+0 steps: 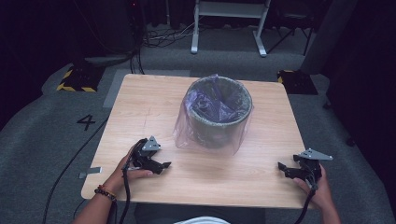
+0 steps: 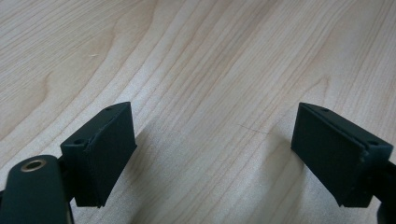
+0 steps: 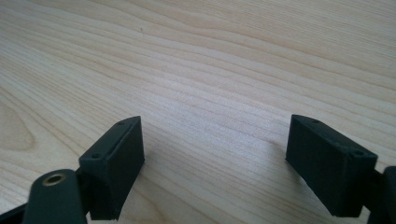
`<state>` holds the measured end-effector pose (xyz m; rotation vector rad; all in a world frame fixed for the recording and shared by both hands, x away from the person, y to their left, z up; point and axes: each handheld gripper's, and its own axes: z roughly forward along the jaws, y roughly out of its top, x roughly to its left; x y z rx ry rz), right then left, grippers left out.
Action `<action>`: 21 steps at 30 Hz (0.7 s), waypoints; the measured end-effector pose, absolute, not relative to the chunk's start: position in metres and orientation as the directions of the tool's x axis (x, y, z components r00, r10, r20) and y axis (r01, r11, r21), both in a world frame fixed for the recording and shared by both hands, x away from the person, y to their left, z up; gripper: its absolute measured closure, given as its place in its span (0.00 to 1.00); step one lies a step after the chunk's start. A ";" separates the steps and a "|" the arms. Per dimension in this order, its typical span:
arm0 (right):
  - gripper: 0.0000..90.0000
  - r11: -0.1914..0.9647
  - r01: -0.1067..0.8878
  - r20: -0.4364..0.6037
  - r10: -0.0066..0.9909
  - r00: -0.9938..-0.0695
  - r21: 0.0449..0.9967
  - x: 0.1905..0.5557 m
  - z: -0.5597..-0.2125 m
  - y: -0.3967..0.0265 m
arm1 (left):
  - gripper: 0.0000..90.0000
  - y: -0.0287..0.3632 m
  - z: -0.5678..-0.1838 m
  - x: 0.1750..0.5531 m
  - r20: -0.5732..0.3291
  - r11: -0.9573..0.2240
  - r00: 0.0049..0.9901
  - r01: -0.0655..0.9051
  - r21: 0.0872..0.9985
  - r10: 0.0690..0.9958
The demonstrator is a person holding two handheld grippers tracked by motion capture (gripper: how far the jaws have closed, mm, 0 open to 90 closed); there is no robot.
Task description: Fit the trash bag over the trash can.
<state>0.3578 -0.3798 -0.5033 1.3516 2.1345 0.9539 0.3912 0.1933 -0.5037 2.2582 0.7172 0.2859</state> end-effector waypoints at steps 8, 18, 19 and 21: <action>0.21 0.285 0.603 0.000 0.904 -0.427 0.745 0.358 -0.503 -0.380 | 0.15 0.193 -0.504 0.391 -0.010 -0.574 0.821 0.408 0.710 0.571; 0.21 0.285 0.603 0.000 0.904 -0.428 0.745 0.358 -0.503 -0.380 | 0.14 0.193 -0.504 0.392 -0.009 -0.575 0.821 0.407 0.710 0.570; 0.21 0.286 0.602 -0.001 0.904 -0.428 0.746 0.358 -0.503 -0.380 | 0.14 0.193 -0.504 0.392 -0.009 -0.575 0.821 0.408 0.709 0.571; 0.21 0.286 0.602 -0.001 0.904 -0.428 0.745 0.358 -0.503 -0.380 | 0.14 0.193 -0.504 0.392 -0.009 -0.575 0.821 0.408 0.709 0.571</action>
